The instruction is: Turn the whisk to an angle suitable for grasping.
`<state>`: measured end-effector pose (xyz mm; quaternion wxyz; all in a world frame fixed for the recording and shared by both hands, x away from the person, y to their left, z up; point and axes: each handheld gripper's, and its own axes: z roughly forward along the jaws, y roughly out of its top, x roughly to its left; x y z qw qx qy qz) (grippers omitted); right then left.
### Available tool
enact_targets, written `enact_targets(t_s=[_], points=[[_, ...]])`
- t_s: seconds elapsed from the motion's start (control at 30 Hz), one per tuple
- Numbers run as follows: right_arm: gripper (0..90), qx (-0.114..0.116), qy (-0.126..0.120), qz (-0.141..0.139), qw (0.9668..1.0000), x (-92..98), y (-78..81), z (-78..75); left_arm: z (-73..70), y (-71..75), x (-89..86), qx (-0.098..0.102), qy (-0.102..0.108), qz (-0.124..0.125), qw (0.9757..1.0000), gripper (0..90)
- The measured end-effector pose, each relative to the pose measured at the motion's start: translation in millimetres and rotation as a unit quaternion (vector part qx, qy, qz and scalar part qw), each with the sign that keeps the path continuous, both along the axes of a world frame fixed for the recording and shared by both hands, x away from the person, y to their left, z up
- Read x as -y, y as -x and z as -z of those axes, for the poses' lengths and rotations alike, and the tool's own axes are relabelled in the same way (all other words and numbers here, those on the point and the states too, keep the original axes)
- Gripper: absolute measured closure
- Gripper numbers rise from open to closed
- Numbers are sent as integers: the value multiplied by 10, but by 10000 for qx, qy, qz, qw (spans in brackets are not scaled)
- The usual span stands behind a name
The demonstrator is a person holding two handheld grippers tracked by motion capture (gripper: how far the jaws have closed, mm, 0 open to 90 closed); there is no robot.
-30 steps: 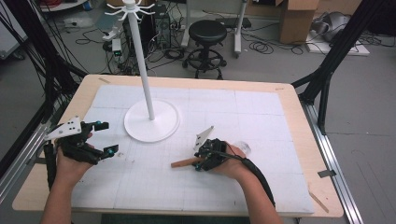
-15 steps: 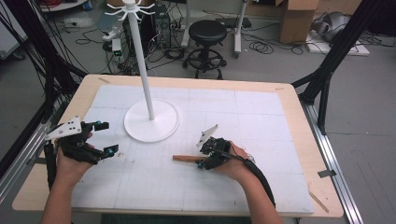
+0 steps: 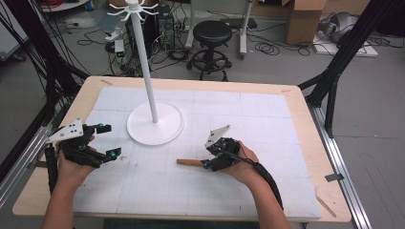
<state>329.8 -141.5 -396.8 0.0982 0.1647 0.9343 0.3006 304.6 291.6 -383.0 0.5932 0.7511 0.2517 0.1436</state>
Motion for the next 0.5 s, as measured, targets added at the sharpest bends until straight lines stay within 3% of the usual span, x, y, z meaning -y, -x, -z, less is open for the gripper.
enact_targets(t_s=[0.5], points=[[415, 112, 102, -228, 9996, -86, -3, -189, -22, 9, -19, 60, 67, 12, 10000, 18]])
